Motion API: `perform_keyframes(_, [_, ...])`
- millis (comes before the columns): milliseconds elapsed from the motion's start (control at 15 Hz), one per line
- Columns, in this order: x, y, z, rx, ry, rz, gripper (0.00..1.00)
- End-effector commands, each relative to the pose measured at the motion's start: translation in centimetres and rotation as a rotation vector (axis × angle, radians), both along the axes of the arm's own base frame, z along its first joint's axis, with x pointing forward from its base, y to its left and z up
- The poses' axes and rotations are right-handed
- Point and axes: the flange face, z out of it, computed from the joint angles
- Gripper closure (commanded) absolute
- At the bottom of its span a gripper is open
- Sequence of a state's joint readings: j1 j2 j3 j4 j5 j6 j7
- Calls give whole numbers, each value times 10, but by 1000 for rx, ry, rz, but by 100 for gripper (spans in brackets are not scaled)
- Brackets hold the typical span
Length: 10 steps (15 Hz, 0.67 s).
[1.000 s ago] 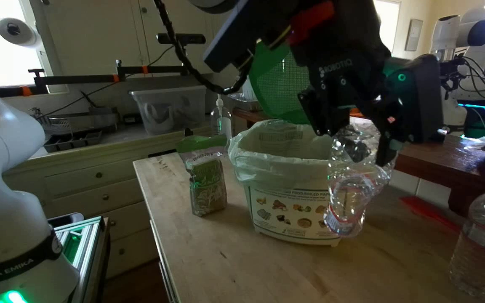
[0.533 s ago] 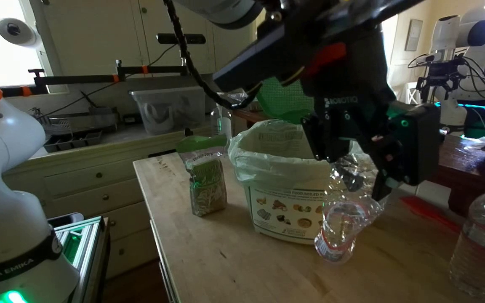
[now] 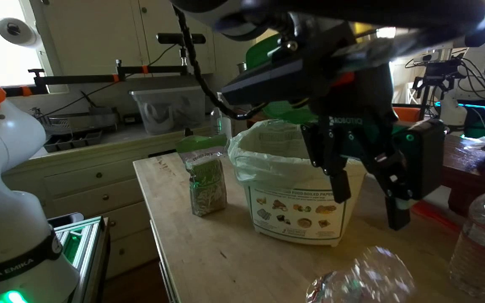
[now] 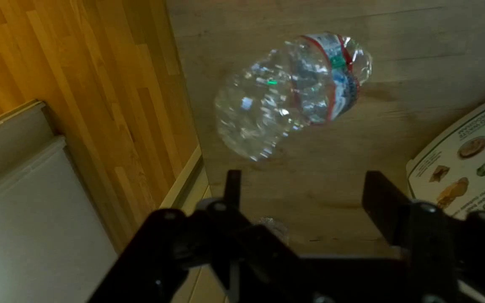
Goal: Open the trash can then remove the contents inside
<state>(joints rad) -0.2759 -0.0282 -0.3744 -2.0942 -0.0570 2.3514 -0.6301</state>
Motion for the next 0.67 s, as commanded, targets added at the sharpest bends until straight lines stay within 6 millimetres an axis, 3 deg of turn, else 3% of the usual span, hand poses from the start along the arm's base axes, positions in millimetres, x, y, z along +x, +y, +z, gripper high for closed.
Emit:
perform_keyframes(0, [4,-3,0,-1,38,-12,16])
perform_keyframes(333, [5,-1,2,-1,35,-10,18])
perform_keyframes(533, [5,0,7,-3,24,-10,1])
perform_keyframes(600, [5,1,11,-4,18,-9,0])
